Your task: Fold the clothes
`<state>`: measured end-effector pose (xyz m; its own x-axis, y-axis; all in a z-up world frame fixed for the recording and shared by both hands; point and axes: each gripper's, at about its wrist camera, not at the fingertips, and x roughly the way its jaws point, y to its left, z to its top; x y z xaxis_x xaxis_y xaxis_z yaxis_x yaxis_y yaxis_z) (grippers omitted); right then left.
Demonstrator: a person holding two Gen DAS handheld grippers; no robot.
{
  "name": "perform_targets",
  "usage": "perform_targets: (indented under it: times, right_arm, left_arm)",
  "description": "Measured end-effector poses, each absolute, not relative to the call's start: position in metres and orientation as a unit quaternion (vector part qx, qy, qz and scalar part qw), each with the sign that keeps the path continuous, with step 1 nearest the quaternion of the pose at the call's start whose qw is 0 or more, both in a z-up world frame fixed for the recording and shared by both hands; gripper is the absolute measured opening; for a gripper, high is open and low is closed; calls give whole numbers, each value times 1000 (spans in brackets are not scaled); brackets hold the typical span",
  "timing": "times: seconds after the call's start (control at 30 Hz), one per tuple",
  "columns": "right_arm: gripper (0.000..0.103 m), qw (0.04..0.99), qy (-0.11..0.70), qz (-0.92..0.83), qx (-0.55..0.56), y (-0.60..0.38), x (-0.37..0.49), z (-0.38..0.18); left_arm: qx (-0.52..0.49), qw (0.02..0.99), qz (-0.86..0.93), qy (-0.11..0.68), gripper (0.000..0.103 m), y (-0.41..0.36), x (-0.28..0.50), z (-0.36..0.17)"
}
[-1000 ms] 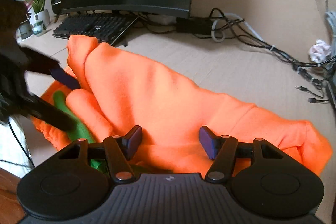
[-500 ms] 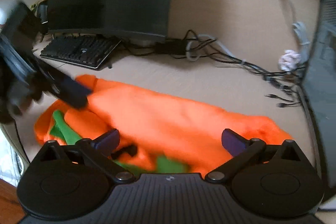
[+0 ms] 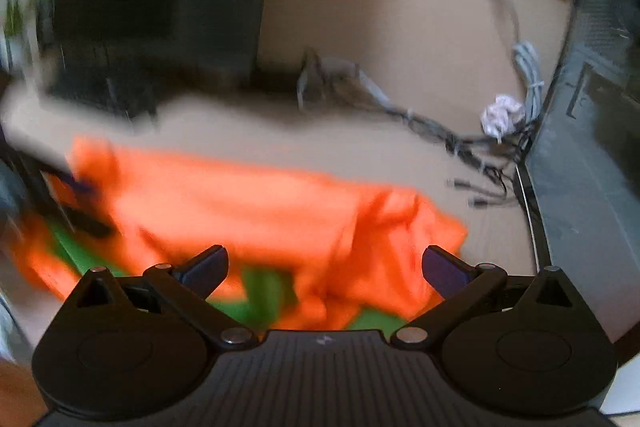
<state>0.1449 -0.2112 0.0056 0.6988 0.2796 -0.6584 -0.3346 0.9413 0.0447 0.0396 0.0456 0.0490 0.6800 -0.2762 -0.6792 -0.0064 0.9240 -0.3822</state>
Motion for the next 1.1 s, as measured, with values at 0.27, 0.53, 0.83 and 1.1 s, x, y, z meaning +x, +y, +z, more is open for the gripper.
perform_targets:
  times: [0.27, 0.53, 0.83, 1.1]
  right_arm:
    - [103, 908, 379, 156, 89, -223, 175, 11]
    - [103, 892, 402, 168, 123, -228, 179, 18]
    - [103, 934, 340, 63, -89, -202, 158, 7]
    - [103, 946, 277, 72, -149, -198, 163, 36]
  left_arm:
    - [-172, 903, -40, 392, 103, 36, 52, 49]
    - [-158, 907, -37, 390, 103, 32, 50, 48]
    - [-158, 911, -47, 378, 103, 28, 57, 46]
    - [-194, 919, -71, 336, 103, 55, 35, 86]
